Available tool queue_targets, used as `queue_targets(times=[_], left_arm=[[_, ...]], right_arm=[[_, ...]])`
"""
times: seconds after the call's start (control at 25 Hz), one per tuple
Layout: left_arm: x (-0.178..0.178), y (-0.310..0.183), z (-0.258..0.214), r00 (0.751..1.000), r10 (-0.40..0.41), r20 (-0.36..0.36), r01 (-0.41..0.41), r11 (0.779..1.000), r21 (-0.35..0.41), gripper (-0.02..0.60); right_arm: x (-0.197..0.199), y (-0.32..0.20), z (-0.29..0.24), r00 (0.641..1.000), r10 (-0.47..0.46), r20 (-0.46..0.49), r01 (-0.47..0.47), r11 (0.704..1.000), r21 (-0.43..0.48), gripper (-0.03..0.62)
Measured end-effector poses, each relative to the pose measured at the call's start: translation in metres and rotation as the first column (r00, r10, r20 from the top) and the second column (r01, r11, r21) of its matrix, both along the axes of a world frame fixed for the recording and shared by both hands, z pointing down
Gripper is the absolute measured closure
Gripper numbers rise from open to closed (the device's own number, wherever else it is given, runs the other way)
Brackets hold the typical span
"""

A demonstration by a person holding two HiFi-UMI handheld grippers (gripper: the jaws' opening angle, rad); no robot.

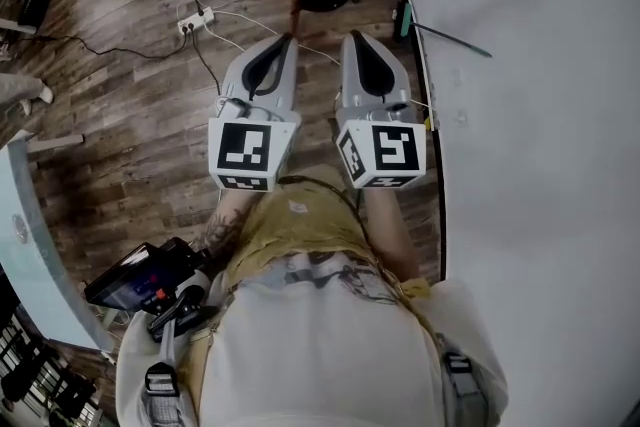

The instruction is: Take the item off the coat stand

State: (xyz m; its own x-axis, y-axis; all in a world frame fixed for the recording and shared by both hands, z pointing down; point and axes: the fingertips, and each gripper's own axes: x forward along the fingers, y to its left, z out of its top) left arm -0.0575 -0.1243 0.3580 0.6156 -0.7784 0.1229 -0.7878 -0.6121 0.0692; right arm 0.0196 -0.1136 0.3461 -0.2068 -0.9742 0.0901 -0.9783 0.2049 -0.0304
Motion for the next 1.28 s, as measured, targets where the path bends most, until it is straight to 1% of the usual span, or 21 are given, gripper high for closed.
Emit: queue_targets(times=[0.2,0.28,0.4,0.56,0.68,0.84,1.0,1.12,1.16,1.28], left_arm=[[0.0,-0.036,0.013,1.0,-0.003,0.011,0.003,1.0,-0.014,0.584],[0.002,-0.037,0.017,1.0,-0.016,0.022,0.016,1.0,-0.021,0.584],[0.007,-0.038,0.022,0.998,-0.045,0.04,0.046,0.999,-0.023,0.584],[0.014,-0.081,0.032,0.994,-0.096,0.051,0.098,0.995,-0.035,0.584],[0.02,-0.097,0.036,0.989,-0.132,0.065,0.135,0.99,-0.044,0.584],[0.036,-0.115,0.044,0.988,-0.137,0.073,0.144,0.985,-0.094,0.584],[0.046,-0.153,0.049,0.987,-0.148,0.067,0.154,0.984,-0.092,0.584],[0.048,-0.158,0.064,0.987,-0.142,0.076,0.15,0.983,-0.103,0.584],[0.049,-0.158,0.072,0.986,-0.141,0.084,0.15,0.982,-0.112,0.584],[0.05,-0.158,0.088,0.985,-0.14,0.102,0.153,0.978,-0.141,0.584]], right_arm=[[-0.005,-0.036,0.015,1.0,-0.001,-0.012,0.001,1.0,-0.026,0.597],[-0.004,-0.038,0.019,1.0,-0.012,-0.02,0.011,0.999,-0.037,0.597],[0.0,-0.041,0.025,0.999,-0.03,-0.027,0.029,0.998,-0.047,0.597],[0.007,-0.083,0.042,0.998,-0.064,-0.021,0.062,0.995,-0.074,0.597],[0.013,-0.099,0.051,0.996,-0.088,-0.022,0.086,0.992,-0.09,0.597],[0.026,-0.125,0.066,0.994,-0.106,-0.013,0.104,0.987,-0.12,0.597],[0.035,-0.165,0.085,0.993,-0.116,-0.003,0.115,0.982,-0.15,0.595],[0.037,-0.177,0.107,0.994,-0.111,-0.011,0.107,0.977,-0.186,0.592],[0.038,-0.18,0.116,0.994,-0.11,-0.015,0.104,0.973,-0.204,0.577],[0.041,-0.183,0.136,0.994,-0.108,-0.022,0.099,0.962,-0.253,0.565]])
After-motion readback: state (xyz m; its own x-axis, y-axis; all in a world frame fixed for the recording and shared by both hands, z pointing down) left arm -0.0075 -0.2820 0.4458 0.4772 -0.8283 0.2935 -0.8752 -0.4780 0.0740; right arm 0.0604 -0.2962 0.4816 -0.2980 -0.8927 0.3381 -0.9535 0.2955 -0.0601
